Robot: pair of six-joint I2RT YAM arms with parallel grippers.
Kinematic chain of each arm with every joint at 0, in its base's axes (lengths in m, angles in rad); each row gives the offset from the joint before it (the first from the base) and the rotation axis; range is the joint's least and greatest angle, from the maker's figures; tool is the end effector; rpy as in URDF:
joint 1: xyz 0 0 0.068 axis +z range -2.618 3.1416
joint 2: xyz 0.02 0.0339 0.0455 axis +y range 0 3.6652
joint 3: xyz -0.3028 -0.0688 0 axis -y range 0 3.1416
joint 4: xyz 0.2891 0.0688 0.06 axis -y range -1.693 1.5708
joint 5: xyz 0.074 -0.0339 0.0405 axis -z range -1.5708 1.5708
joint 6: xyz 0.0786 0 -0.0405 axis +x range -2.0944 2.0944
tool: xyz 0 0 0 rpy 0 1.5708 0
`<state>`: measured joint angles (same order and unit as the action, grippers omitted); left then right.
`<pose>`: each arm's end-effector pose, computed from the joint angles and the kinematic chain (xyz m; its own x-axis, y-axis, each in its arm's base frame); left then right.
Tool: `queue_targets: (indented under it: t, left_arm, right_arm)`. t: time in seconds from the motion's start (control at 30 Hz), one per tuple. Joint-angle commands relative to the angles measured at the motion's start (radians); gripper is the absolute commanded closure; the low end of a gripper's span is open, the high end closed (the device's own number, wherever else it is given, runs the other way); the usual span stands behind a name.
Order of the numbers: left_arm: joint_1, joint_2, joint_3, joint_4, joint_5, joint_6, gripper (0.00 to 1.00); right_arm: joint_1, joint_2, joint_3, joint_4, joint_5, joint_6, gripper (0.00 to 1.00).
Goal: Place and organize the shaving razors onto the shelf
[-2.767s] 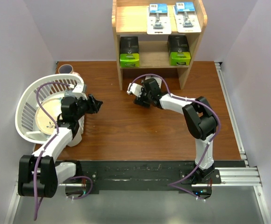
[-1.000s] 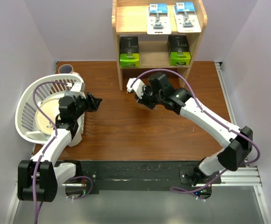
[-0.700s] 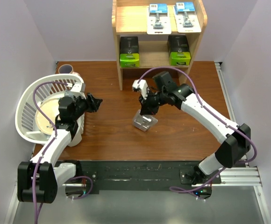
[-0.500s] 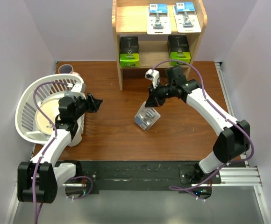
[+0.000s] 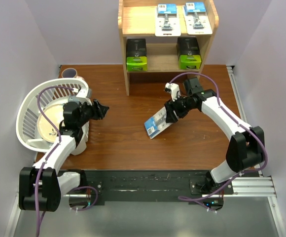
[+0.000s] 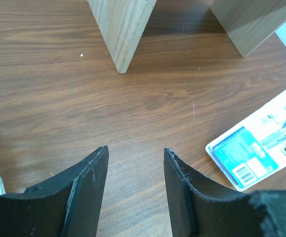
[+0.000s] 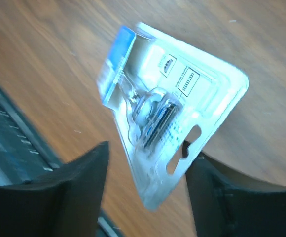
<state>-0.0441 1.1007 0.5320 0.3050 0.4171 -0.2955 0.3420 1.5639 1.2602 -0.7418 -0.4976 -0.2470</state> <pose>0.2979 -0.0450 0.2403 -0.3746 -0.2500 -0.8928 0.3365 0.8606 -0.3822 0.3487 0.1639 0.2633 -0.6631 -0.4641 -0.5872 -0.7037 0.6539 0.2778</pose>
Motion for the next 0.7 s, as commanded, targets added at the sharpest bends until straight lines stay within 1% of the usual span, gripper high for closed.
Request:
queue_targets:
  t: [0.0,0.03,0.07,0.1,0.13,0.17,0.43,0.67]
  left_arm:
    - [0.009,0.004,0.033,0.034,0.020,0.009,0.46]
    - [0.009,0.004,0.033,0.036,0.020,0.009,0.46]
    - [0.009,0.005,0.033,0.034,0.020,0.009,0.46]
    - [0.009,0.002,0.033,0.034,0.023,0.009,0.46]
    - [0.009,0.002,0.031,0.034,0.026,0.009,0.46]
    - [0.009,0.001,0.031,0.034,0.034,0.010,0.46]
    - [0.004,-0.018,-0.003,0.026,0.074,0.010,0.46]
    - [-0.003,-0.016,0.010,0.006,0.094,0.025,0.45]
  right_arm:
    - [0.005,-0.085,0.004,-0.014,0.136,-0.193,0.32]
    - [0.006,-0.064,0.021,-0.033,0.161,-0.251,0.32]
    - [0.005,-0.050,0.033,-0.103,0.160,-0.291,0.32]
    - [0.005,-0.035,0.054,-0.131,0.159,-0.319,0.30]
    - [0.006,-0.027,0.059,-0.155,0.157,-0.380,0.30]
    - [0.006,-0.024,0.059,-0.172,0.153,-0.402,0.30]
    - [0.020,-0.024,0.004,-0.039,0.165,-0.573,0.30]
    - [0.095,0.065,-0.021,0.086,0.186,-0.666,0.30]
